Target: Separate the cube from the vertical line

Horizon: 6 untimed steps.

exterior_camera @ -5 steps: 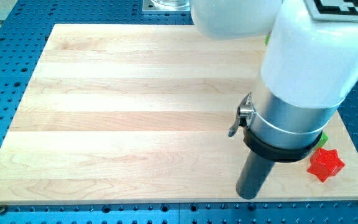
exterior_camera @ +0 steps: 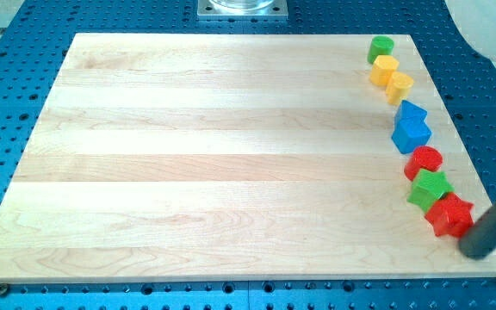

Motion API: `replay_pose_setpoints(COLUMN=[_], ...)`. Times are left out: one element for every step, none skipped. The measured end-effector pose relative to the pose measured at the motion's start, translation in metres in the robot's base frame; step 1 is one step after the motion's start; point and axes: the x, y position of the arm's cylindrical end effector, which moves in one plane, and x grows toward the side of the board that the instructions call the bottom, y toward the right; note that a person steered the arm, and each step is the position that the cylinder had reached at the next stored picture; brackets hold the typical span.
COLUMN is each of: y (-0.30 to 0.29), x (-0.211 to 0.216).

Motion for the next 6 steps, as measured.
replay_pose_setpoints(y=[0.001,0.061,0.030,-0.014,-0.097,-0.114], x=[-0.016,-0.074,-0.156,-0.151,-0.140,-0.164])
